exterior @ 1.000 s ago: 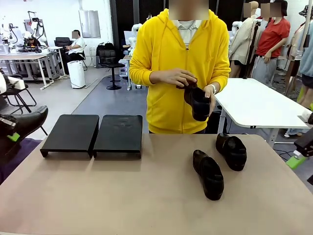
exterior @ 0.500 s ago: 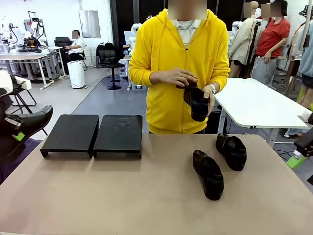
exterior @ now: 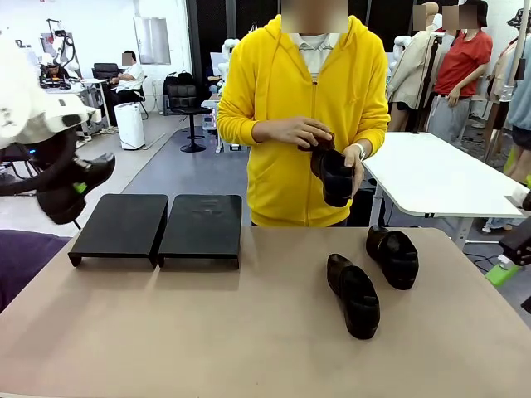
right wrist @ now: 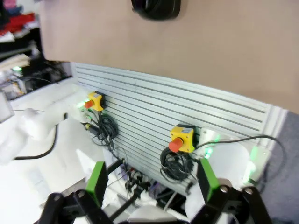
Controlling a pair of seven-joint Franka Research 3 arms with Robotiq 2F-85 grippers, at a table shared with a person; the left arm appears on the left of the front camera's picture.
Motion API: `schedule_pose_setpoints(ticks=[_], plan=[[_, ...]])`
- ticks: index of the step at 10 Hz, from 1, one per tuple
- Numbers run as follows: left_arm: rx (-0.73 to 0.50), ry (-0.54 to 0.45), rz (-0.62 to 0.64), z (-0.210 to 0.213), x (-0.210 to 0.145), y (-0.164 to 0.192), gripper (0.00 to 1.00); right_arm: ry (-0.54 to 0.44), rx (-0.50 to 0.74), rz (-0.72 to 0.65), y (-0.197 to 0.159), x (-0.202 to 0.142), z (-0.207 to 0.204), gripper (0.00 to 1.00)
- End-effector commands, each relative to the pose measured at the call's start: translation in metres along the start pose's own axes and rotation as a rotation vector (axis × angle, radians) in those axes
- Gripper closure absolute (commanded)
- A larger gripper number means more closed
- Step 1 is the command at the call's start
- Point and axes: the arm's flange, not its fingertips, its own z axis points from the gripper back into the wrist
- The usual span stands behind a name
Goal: Organize the shoes by placing them on the stand.
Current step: Place the Shoe from the middle of the table onto the Shoes Stand.
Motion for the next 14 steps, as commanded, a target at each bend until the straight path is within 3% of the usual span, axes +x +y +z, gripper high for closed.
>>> schedule_pose_setpoints(ticks=[1, 3, 5, 9, 14], plan=[[0.031, -0.054, 0.075, -0.029, 0.045, 0.003, 1.00, 0.009, -0.014, 0.016, -0.002, 0.000, 0.004, 0.00], [0.091, -0.094, 0.147, -0.067, 0.055, 0.002, 1.00, 0.009, -0.014, 0.016, -0.002, 0.000, 0.004, 0.00], [0.188, -0.107, 0.130, -0.094, 0.046, 0.002, 1.00, 0.009, -0.014, 0.016, -0.002, 0.000, 0.004, 0.00], [0.111, -0.097, 0.049, -0.129, 0.027, -0.003, 1.00, 0.009, -0.014, 0.016, -0.002, 0.000, 0.004, 0.00], [0.139, -0.010, 0.051, -0.150, 0.016, -0.004, 1.00, 0.009, -0.014, 0.016, -0.002, 0.000, 0.004, 0.00]])
